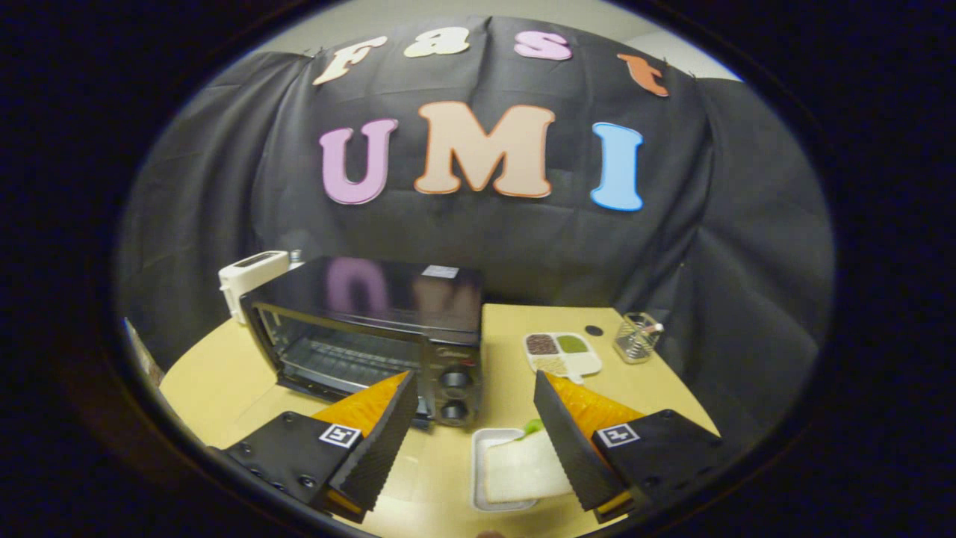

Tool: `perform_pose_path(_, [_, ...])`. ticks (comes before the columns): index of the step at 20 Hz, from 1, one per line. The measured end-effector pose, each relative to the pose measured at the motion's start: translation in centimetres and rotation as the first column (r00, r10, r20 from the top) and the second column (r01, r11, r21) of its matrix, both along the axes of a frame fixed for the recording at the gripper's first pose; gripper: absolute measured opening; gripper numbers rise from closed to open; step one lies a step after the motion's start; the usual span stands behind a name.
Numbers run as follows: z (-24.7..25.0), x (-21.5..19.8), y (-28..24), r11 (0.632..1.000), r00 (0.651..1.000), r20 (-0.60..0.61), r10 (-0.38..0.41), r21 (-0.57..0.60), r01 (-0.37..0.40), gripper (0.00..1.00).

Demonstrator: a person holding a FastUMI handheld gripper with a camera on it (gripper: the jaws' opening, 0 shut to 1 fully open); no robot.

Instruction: Open the toaster oven, put the food inside, and close the toaster oven door.

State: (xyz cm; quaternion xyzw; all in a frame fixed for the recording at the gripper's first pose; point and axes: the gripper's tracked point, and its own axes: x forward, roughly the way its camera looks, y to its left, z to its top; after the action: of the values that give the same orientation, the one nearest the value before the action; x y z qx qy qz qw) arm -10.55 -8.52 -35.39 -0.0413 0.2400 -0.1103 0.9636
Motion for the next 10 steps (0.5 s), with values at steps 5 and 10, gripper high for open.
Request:
perform_pose_path(5, [-2.0, -1.4, -6.6, 0.984, 0.983, -0.051, -0.177, 0.028, 0.178, 0.98])
perform_pose_path(10, [-6.4, -3.6, -8.2, 0.96, 0.958, -0.18, -0.223, 0.131, 0.248, 0.97])
